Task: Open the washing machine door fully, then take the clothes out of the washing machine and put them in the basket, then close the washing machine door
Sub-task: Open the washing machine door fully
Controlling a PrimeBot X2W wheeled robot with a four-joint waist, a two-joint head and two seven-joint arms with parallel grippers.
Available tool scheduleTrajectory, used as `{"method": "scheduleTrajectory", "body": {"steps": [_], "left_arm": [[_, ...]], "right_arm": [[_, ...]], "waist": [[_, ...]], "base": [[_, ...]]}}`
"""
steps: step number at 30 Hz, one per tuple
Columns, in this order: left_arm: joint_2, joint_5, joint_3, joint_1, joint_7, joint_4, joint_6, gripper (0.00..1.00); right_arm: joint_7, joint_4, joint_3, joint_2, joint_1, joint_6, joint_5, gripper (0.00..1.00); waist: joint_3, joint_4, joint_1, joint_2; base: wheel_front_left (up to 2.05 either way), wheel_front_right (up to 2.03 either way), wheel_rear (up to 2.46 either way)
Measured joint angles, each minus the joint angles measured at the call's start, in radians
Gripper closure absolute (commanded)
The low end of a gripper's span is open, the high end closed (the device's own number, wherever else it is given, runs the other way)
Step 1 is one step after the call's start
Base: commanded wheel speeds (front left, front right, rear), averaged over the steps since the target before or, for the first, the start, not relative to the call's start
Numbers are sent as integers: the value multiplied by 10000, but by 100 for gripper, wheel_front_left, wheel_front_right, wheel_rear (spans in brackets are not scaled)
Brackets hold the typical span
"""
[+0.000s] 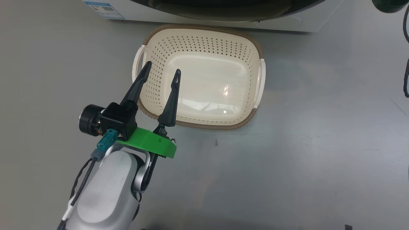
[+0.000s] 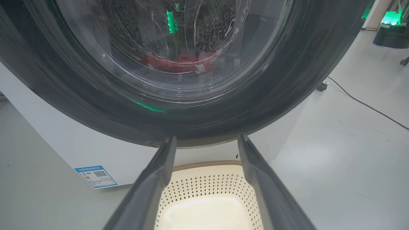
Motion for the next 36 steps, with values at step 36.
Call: {"method": "scheduleTrajectory", "body": {"steps": [36], "left_arm": [[0,31,449,1154,0,872,90,0]], "right_arm": [[1266,1083,617,1112,2954,1026,602,100]], "waist": [[-2413,-466,0,0]], "base": [[0,0,0]]}}
